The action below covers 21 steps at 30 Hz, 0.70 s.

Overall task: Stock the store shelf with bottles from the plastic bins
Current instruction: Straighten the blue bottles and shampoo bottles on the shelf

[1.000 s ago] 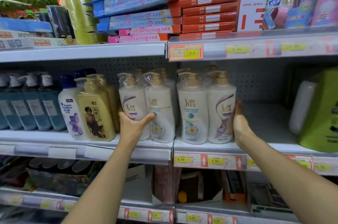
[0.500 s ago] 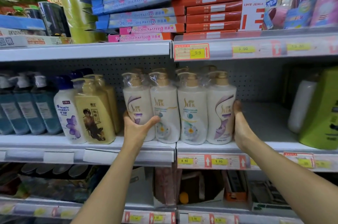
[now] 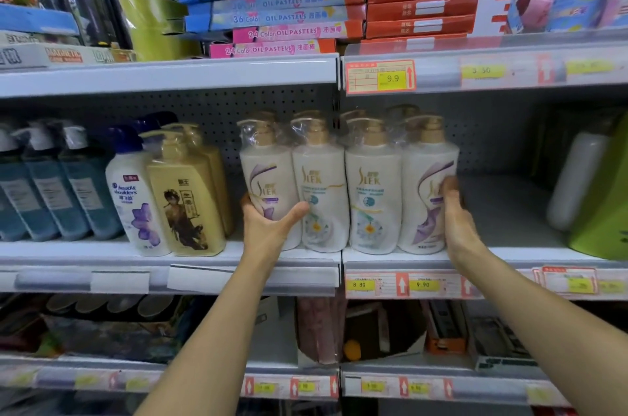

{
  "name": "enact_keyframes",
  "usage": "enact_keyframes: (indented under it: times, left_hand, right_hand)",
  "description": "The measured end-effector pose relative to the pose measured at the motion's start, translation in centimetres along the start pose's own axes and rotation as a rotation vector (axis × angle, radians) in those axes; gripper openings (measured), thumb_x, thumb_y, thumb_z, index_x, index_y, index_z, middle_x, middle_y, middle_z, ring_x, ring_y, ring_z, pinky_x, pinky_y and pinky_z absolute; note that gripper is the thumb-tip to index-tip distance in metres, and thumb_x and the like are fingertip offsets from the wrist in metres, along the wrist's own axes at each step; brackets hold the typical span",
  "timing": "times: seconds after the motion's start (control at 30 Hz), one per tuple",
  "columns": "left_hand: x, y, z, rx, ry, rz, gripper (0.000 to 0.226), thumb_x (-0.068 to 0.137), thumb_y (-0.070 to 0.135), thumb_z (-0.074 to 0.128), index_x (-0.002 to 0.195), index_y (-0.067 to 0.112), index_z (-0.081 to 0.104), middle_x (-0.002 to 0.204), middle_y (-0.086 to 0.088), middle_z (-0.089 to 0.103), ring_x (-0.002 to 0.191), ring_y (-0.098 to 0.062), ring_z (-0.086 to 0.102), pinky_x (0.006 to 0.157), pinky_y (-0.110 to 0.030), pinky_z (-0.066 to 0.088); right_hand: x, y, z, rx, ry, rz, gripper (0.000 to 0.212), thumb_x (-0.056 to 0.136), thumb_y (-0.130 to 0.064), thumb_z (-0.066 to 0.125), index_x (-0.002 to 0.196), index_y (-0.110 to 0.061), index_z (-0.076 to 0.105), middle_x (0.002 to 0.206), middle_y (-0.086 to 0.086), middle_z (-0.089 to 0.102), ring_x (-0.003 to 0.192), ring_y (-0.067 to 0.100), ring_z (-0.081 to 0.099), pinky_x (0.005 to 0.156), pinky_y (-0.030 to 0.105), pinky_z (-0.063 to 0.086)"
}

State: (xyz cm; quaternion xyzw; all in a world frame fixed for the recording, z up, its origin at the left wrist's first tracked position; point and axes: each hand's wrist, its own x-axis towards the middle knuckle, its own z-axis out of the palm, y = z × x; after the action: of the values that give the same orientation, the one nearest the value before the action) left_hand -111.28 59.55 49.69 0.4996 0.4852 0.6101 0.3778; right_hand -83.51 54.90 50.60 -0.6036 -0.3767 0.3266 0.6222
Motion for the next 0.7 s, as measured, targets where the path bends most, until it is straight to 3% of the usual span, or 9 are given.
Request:
enact_keyframes:
  times: [0.1, 0.2, 0.4, 0.6, 0.7]
  left_hand:
    - [0.0, -0.1, -0.1, -0.038, -0.018, 0.009, 0.083, 0.069, 0.023, 0.09, 0.134, 0.017, 0.038, 0.126, 0.001, 0.061, 0.106, 0.0, 0.061, 0.095, -0.038, 0.057]
    - [0.3, -0.4, -0.3, -0.054, -0.034, -0.002, 0.082, 0.069, 0.027, 0.089, 0.133, 0.021, 0.037, 0.128, 0.001, 0.06, 0.109, -0.002, 0.061, 0.096, -0.039, 0.056]
    - [0.9, -1.1, -0.6, -0.037, -0.068, -0.016, 0.066, 0.081, 0.029, 0.081, 0.128, 0.027, 0.035, 0.12, 0.009, 0.059, 0.104, 0.0, 0.059, 0.098, -0.046, 0.054]
    - [0.8, -0.9, -0.6, -0.024, -0.067, -0.013, 0.064, 0.083, 0.029, 0.079, 0.129, 0.024, 0.036, 0.124, 0.002, 0.059, 0.102, -0.004, 0.06, 0.065, -0.022, 0.054]
    - [0.6, -0.4, -0.7, -0.01, -0.076, -0.025, 0.063, 0.084, 0.029, 0.078, 0.13, 0.023, 0.035, 0.124, 0.002, 0.058, 0.101, -0.003, 0.059, 0.063, -0.016, 0.05]
  right_hand:
    - [-0.4, 0.4, 0.1, -0.099, 0.028, -0.086, 0.094, 0.071, -0.082, 0.038, 0.123, -0.007, 0.059, 0.103, 0.011, 0.068, 0.082, 0.012, 0.061, 0.065, 0.02, 0.041]
    - [-0.6, 0.4, 0.3, -0.099, 0.035, -0.105, 0.092, 0.071, -0.077, 0.044, 0.127, -0.005, 0.055, 0.108, 0.012, 0.066, 0.081, 0.008, 0.058, 0.062, 0.015, 0.04]
    - [-0.5, 0.2, 0.4, -0.098, 0.025, -0.07, 0.092, 0.07, -0.079, 0.042, 0.121, -0.004, 0.058, 0.106, 0.014, 0.066, 0.083, 0.018, 0.059, 0.077, 0.028, 0.041]
    - [-0.7, -0.1, 0.1, -0.128, -0.008, -0.051, 0.093, 0.069, -0.081, 0.041, 0.121, -0.005, 0.058, 0.107, 0.014, 0.068, 0.087, 0.021, 0.062, 0.085, 0.033, 0.043]
    - [-0.7, -0.3, -0.1, -0.175, -0.033, -0.025, 0.095, 0.068, -0.085, 0.037, 0.117, -0.007, 0.061, 0.109, 0.014, 0.068, 0.098, 0.028, 0.063, 0.095, 0.037, 0.045]
